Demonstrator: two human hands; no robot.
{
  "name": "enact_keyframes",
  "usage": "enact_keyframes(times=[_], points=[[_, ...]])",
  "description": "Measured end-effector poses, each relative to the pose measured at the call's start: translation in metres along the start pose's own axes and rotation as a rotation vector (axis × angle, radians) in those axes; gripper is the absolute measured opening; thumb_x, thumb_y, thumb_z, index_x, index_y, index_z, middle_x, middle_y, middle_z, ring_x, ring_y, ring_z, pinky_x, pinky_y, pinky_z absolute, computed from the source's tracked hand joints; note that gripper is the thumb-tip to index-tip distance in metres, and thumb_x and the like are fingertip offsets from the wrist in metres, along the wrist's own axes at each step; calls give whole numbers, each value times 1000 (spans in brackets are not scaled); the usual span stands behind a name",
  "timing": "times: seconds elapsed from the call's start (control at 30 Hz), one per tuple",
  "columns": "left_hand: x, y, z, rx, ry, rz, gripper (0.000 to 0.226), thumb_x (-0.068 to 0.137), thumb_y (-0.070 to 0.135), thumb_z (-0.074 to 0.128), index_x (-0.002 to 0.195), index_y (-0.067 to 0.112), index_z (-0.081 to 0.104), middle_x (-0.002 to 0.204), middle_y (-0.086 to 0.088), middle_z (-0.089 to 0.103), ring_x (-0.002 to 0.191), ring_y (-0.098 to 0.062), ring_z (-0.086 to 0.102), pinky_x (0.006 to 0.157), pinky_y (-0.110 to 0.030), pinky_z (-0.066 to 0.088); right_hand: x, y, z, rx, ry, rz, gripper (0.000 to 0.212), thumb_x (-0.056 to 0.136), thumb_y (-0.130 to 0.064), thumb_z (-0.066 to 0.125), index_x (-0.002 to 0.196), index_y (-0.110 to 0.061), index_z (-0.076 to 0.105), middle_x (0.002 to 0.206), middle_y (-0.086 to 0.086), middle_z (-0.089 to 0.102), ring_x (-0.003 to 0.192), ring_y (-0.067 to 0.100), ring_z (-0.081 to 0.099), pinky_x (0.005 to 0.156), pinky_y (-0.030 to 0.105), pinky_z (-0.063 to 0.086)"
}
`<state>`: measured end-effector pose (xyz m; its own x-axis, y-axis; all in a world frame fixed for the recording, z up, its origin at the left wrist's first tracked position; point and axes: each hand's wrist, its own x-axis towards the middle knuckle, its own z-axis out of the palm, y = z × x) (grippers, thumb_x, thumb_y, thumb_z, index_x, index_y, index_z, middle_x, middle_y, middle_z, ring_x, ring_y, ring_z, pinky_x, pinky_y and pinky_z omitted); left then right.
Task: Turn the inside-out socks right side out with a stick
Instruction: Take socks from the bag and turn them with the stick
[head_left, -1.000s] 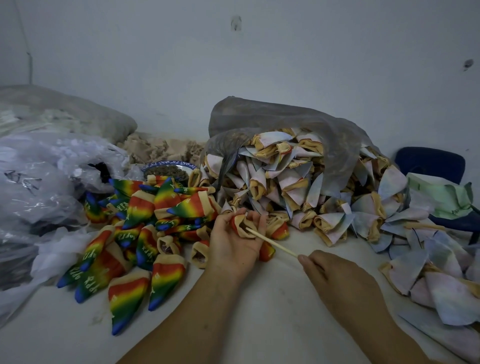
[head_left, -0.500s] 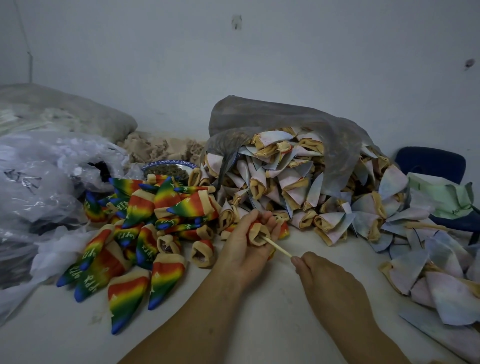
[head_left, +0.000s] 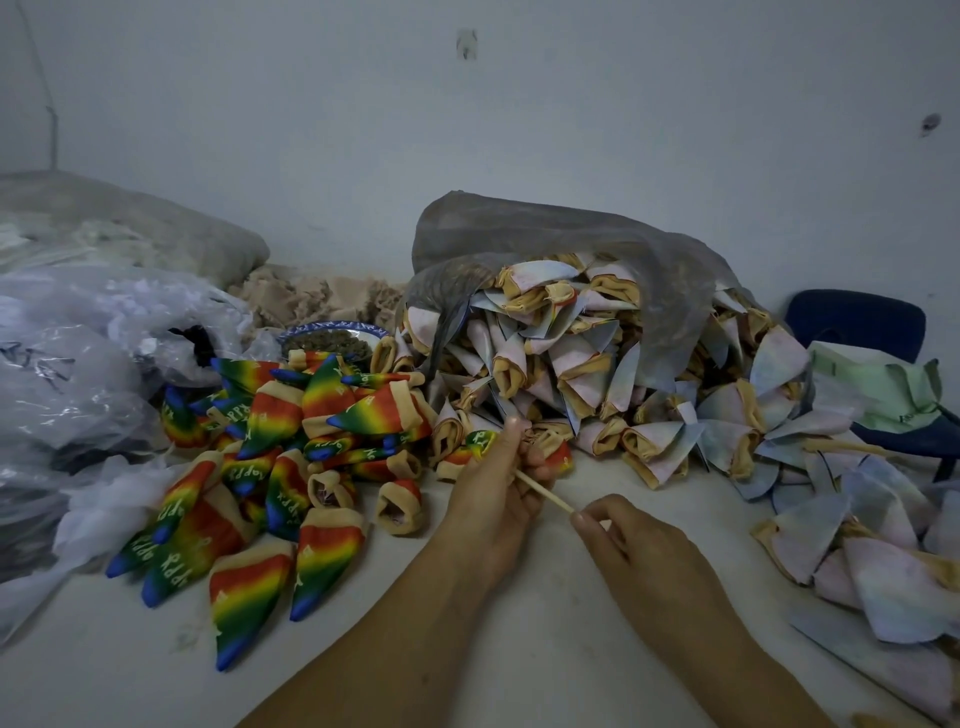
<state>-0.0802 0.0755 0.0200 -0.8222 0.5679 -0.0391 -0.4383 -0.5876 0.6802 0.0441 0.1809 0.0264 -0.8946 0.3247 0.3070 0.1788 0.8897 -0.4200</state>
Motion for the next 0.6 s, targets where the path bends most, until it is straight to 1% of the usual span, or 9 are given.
enact_keyframes(times=[0.03,0.13,0.2,0.27,0.33,0.4,0.5,0.57,0.6], points=[[1,2,-1,-28,15,8,25,81,39,68,73,16,64,65,-1,56,58,-13,55,74,-31,50,0,2,-3,-14,-12,11,26,94,-56,33,90,-36,50,65,-12,48,61,1,48,51,19,31],[3,7,-4,-81,36,28,28,82,37,69,59,21,68,63,0,55,56,-11,55,69,-27,50,1,8,-6,-82,6,26,31,95,-54,32,85,-31,50,73,-8,54,68,4,52,58,22,38],[3,8,-4,-96,34,22,28,84,35,69,60,21,70,63,1,56,56,-11,57,71,-28,50,1,6,-6,-94,20,31,33,96,-53,31,82,-29,49,73,-7,54,68,6,52,59,24,40],[3,8,-4,-118,31,8,26,88,28,68,64,18,69,64,0,57,57,-11,56,73,-29,51,1,3,-4,-83,6,49,33,96,-53,30,84,-29,49,77,-9,58,71,6,55,64,26,43],[3,8,-4,-145,25,8,31,92,19,64,62,15,64,63,-1,54,55,-11,52,75,-29,51,1,0,-2,-36,-39,83,33,97,-53,29,84,-29,50,84,-15,62,76,3,57,70,28,48],[3,10,-2,-146,38,17,38,93,14,59,55,15,57,57,0,49,50,-10,47,72,-28,52,-1,-6,0,5,-76,103,33,98,-52,28,83,-31,48,83,-19,61,77,1,57,70,27,47],[3,13,-1,-164,60,27,34,93,13,55,60,16,45,48,2,39,43,-9,38,60,-25,53,-4,-17,6,95,-111,139,34,98,-50,30,78,-30,50,79,-12,62,75,4,57,70,28,45],[3,15,-1,-193,41,24,39,93,15,55,56,17,45,45,3,36,39,-8,37,54,-24,52,-5,-25,11,255,-143,205,37,98,-49,35,74,-27,53,76,-4,63,70,9,57,66,30,45],[2,16,-2,-203,30,22,43,93,16,55,51,17,46,43,3,35,38,-8,36,52,-23,51,-6,-28,14,331,-164,238,39,97,-48,36,72,-25,55,73,-1,62,63,10,55,61,28,42]])
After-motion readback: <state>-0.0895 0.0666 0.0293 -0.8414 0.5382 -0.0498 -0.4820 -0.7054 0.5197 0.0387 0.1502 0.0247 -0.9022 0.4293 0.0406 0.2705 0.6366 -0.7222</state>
